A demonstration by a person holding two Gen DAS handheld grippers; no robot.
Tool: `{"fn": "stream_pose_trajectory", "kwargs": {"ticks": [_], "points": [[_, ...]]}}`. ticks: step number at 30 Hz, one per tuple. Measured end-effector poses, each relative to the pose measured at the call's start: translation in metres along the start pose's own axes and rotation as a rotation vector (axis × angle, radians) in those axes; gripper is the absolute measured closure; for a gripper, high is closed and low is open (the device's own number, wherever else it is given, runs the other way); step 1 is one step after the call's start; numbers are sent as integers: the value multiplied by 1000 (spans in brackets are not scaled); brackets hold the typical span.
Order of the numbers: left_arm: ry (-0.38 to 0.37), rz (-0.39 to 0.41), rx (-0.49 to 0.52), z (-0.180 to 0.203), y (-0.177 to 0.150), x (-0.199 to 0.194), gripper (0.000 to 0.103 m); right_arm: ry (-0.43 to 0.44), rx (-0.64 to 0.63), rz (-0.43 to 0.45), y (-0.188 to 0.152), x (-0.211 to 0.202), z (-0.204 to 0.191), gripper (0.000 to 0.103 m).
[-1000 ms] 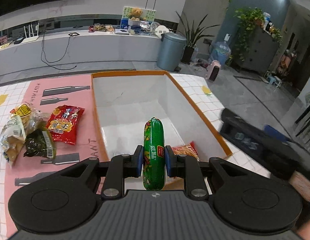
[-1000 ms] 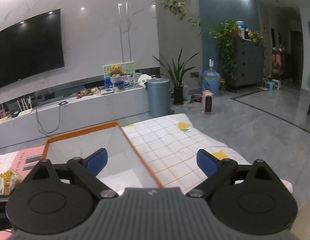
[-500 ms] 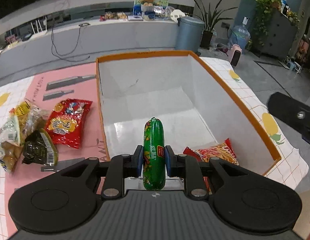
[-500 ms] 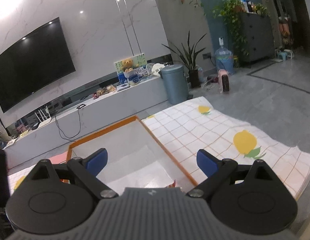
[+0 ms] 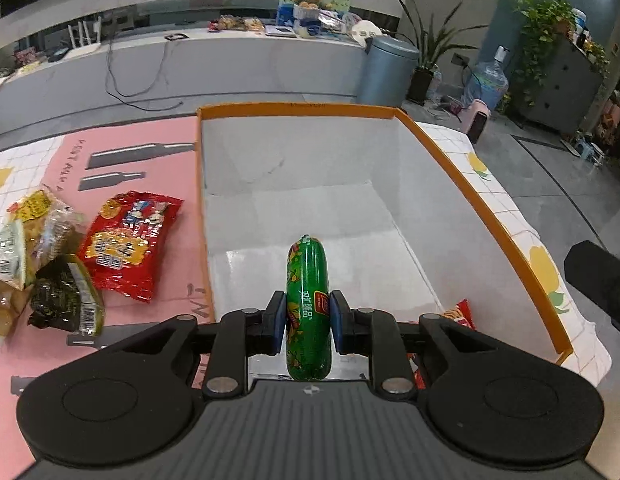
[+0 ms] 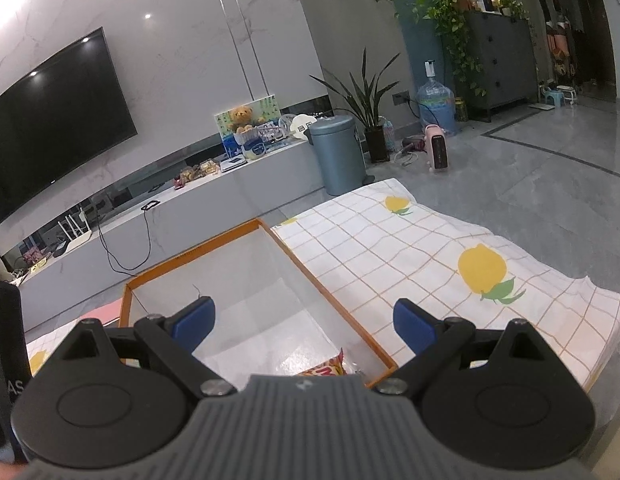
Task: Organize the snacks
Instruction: 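Carry the green sausage over the orange box and open the left gripper, then grasp the clear bag with a red label on the table with the right gripper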
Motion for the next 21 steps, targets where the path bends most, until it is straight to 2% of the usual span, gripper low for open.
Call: {"fn": "stream_pose_trajectory", "kwargs": {"ticks": [2,4,12,16,21], "points": [[-10,27,-21,-1,0,-7,48,-1,0,-4,-1,1,1,9],[-41,54,-43,-2,1,-16,38,-4,2,-7,-1,2,0,9],[-55,90,-102,-19,4,-49,37,26,-41,-5,-4,2,-10,9],[9,83,-115,-38,2,-62,37,56,-51,-5,-6,3,-18,9],[47,100,-128,-64,-1,-85,37,132,-68,17,-12,-5,-36,10]]}}
Point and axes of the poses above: each gripper's, at about its wrist camera, not at the fingertips, and x roughly the way its jaws point, z to its right, y to its top, the point moved 4 cm from there along x, roughly the way its jaws point, and after that the axes turned 3 degrees about -y, right-handed, at the moved point
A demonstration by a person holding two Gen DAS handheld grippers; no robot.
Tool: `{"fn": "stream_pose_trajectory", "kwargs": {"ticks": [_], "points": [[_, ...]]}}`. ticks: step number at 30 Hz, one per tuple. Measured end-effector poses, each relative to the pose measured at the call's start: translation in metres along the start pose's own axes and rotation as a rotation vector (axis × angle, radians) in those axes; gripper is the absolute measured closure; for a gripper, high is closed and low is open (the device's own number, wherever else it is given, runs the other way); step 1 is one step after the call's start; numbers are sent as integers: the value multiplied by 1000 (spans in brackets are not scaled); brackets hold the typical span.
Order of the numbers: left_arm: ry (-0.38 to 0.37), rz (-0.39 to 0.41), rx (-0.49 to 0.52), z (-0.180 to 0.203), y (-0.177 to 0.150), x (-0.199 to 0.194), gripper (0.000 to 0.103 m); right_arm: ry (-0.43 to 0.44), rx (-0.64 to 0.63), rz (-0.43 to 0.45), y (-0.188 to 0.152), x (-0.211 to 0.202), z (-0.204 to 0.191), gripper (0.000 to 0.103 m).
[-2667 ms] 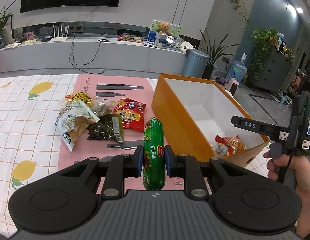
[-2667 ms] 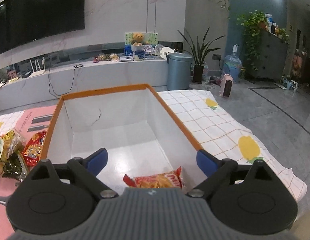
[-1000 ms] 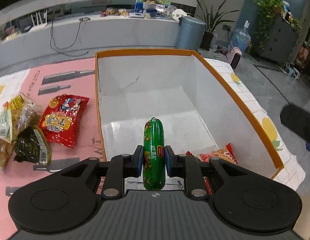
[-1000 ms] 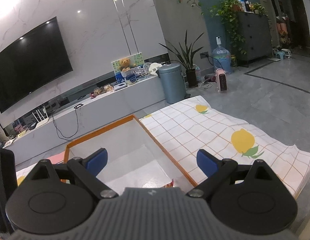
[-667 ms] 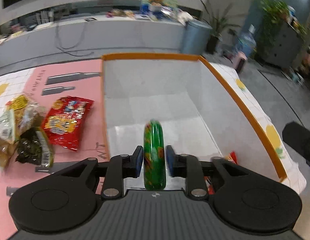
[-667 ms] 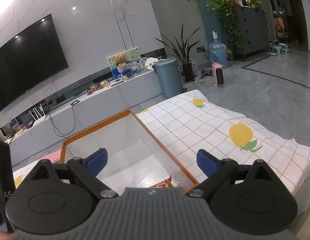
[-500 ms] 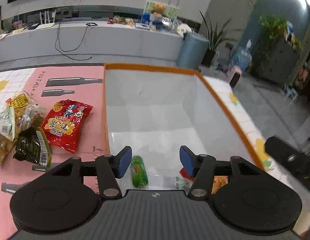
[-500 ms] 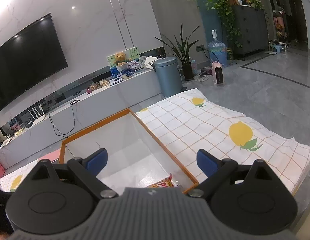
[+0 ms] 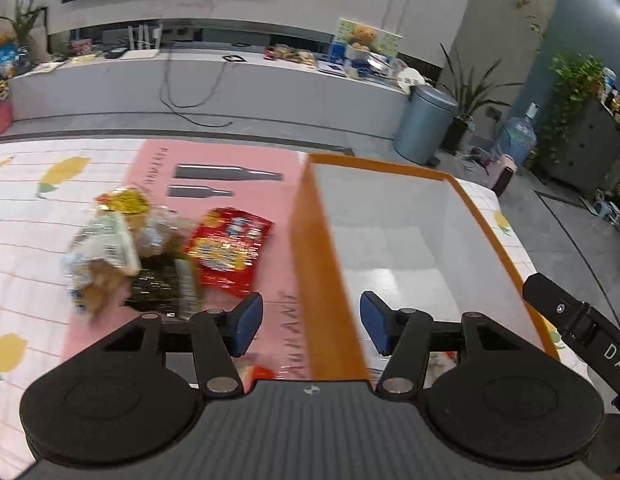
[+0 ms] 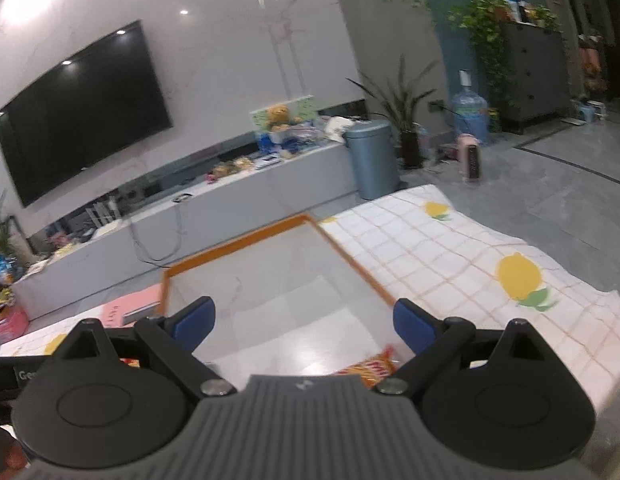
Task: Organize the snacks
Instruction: 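Grasp the clear bag with a red label on the table with the right gripper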
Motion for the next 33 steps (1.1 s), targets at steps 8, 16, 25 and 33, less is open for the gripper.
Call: {"fn": "stream_pose_trajectory", "kwargs": {"ticks": [8,16,25,33], "points": [[24,18,-37,-49,-10,-38,37,140,-66,44,-13,-8,-41,16],[-26,10,-87,-87,-32,-55,37,254,-159,92,-32,-22,-80,33],[-53,24,-139,-129,-40,-58,37,362,-288,114,-57,-17,-109,55],[-23,38,-107,-159,-49,-46,37,377,-509,55,-106,-13,-154,57]]}}
Point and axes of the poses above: each gripper's, at about its wrist camera, not at the fingertips, and x roughly the way its jaws point, z to its right, y to its top, the point moved 4 cm from there along x, roughly the way its jaws point, and after that the axes turned 3 degrees about -y, right-handed, at the moved point
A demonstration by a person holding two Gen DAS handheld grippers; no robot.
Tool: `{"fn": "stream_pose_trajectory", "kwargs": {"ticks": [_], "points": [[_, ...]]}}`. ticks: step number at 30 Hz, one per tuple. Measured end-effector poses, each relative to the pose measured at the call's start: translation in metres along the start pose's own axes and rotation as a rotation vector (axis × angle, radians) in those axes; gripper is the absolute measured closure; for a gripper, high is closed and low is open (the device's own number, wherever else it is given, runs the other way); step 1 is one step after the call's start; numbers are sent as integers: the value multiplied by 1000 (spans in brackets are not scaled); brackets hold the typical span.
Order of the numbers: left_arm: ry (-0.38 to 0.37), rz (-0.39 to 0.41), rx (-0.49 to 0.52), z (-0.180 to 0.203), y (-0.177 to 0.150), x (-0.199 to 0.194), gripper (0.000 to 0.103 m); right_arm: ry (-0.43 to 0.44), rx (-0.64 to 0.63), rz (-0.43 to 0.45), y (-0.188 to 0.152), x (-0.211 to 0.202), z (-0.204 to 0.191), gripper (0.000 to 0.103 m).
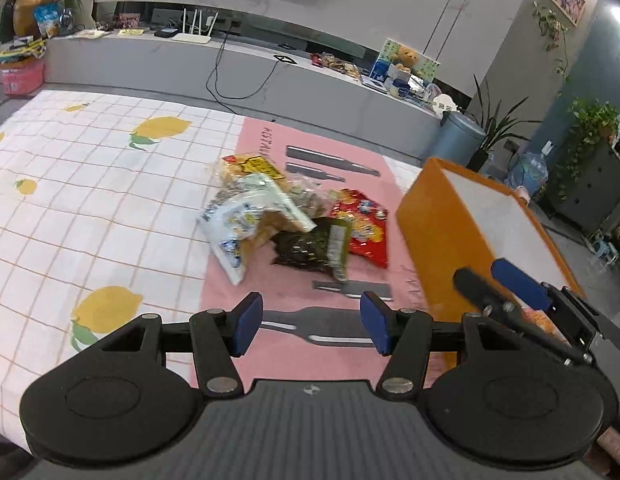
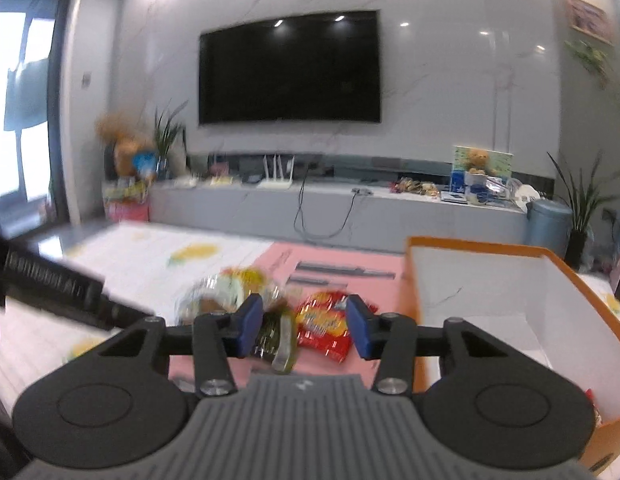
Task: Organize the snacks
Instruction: 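Grasp the clear bag with a red label on the table with the right gripper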
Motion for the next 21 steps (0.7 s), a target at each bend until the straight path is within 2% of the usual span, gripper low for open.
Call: {"fn": "stream_pose_trajectory", "kwargs": {"ticks": [2,4,6,7,8,10,12,14,17,21], "points": [[13,-2,6,-7,-4,5,37,-51,-9,-28,-10,4,-11,54],[18,-27,-10,-15,-7,11,37,-145,13,-37,-20,5,-20,49],[-6,-38,-23,-19,-8,13,37,-204,19,-60,-31,9,-26,38],[-24,-32,-26,-21,-7,13,37,-217,18,-70,-36,10,-30,22],[-39,-26,-33,-22,-7,11,37,-221,28,-78,-40,13,-33,18],[-66,-16,-43,-24,-5,7,37,-211,50,-112,-46,17,-34,18],[-83,-3,-59,-26,-3,4,36,-241,85,-142,-52,22,-30,18],[-77,1,-72,-28,-2,3,35,-274,145,-196,-61,27,-23,16],[-62,2,-75,-29,-1,4,35,-264,258,-281,-76,38,-9,16],[-61,2,-79,-31,-1,5,35,-288,351,-293,-86,48,7,16]]}}
Point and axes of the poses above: each gripper's, at about its wrist camera, not at the fingertips, and x roughly the way its jaws point, z to its right, y to its top, the point moved 4 cm from there along x, roughly the way its jaws point, and after that the axes turned 3 degrees about -y, right-handed, at the moved point
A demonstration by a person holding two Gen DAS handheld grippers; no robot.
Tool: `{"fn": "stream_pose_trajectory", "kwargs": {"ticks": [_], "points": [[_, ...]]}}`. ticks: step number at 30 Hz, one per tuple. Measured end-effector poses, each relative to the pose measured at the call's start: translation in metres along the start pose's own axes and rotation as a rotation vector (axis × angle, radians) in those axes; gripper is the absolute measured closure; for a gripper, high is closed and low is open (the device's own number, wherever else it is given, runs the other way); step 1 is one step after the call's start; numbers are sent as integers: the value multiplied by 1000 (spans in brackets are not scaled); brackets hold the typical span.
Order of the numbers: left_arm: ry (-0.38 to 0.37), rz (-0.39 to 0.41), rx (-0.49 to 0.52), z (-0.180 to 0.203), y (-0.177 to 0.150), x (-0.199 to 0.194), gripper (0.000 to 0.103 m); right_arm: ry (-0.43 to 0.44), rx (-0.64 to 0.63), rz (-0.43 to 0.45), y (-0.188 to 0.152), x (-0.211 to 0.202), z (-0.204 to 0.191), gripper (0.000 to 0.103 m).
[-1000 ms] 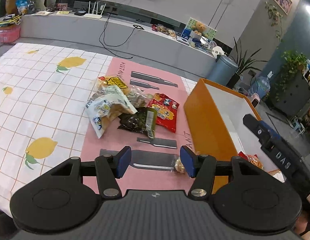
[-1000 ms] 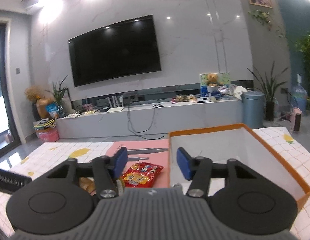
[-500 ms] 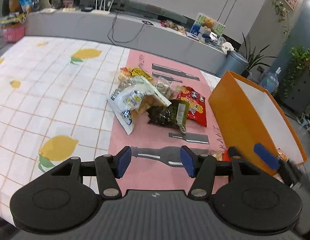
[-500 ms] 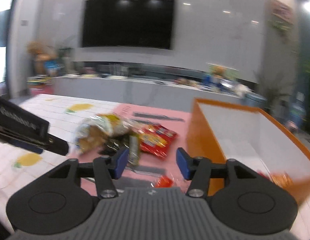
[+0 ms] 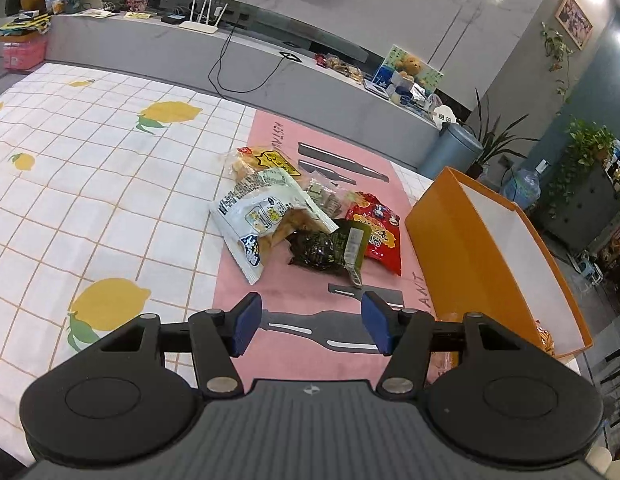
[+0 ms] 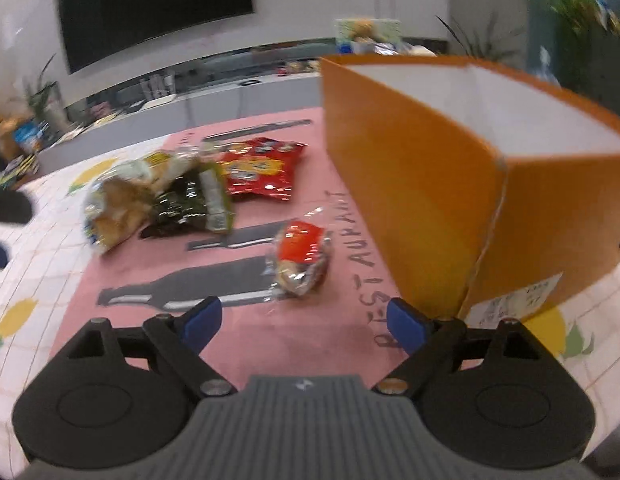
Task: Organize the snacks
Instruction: 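Grasp the clear bag with a red label on the table with the right gripper, then lift the clear bag with the right gripper while the left grasps the white snack bag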
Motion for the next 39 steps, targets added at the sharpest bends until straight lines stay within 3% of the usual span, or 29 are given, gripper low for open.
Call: {"fn": "stream_pose_trajectory", "kwargs": {"ticks": [7,12,15,18,21,22,31,35,39], "points": [[12,-6,-13,-5,1,1,35,6,-78,30,-6,12,-19,12],[11,-7,-42,-9,2,1,35,25,-21,74,-3,17,-21,12],[10,-15,-48,-10,2,2,35,0,-5,93,-2,19,-22,17],[3,-28,-43,-8,1,4,35,-19,32,116,-1,18,-18,27],[2,-34,-37,-7,0,6,35,-29,40,128,0,18,-14,52],[3,-36,-36,-7,-1,7,35,-21,33,130,0,17,-12,66],[-15,-46,-36,-8,-2,6,35,98,14,130,-2,-3,-19,68],[-6,-48,-47,-10,-2,7,35,145,-69,113,-9,-9,-34,68],[16,-48,-40,-15,4,5,36,196,-217,173,-11,-25,-56,68]]}}
Point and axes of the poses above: each gripper's, at about its wrist camera, not at the fingertips, and x roughly the way its jaws point, z to its right, y to its top, the point moved 4 cm from there along x, roughly the way its jaws point, and after that the axes turned 3 degrees about -y, right-handed, at the moved point
